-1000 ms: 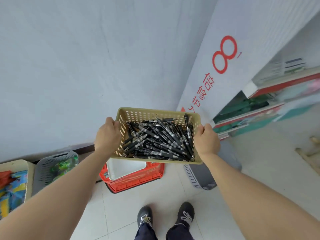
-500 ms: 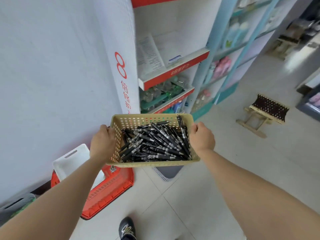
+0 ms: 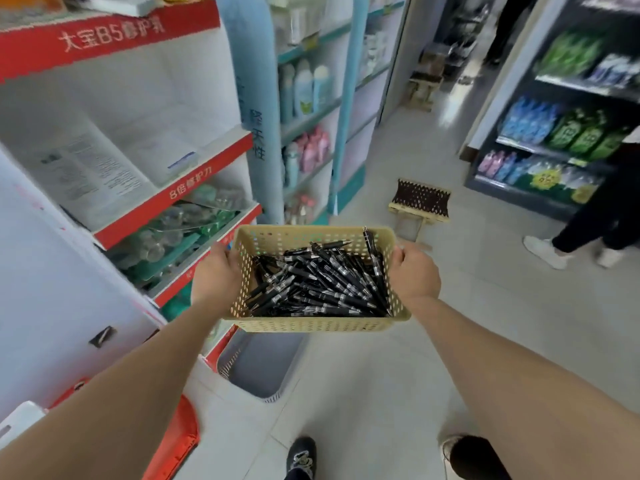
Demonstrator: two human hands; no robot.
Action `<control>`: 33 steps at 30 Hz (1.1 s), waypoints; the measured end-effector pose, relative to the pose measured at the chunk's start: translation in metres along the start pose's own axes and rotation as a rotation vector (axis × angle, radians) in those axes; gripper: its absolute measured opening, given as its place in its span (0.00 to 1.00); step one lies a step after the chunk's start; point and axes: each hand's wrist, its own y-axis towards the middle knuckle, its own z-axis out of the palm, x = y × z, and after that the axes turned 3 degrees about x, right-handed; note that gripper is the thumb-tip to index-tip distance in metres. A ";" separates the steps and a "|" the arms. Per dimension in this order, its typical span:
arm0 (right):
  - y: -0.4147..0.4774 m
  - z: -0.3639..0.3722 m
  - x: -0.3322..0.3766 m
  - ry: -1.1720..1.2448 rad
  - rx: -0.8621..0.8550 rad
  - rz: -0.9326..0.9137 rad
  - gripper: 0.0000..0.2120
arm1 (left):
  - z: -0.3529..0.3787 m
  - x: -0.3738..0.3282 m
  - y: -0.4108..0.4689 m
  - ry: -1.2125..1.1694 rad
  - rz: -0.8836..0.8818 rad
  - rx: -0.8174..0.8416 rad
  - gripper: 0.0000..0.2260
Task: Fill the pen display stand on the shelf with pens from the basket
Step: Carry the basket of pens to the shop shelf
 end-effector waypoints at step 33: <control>0.293 -0.205 -0.386 -0.021 -0.285 0.669 0.18 | 0.384 -0.524 0.119 -0.006 0.628 0.410 0.09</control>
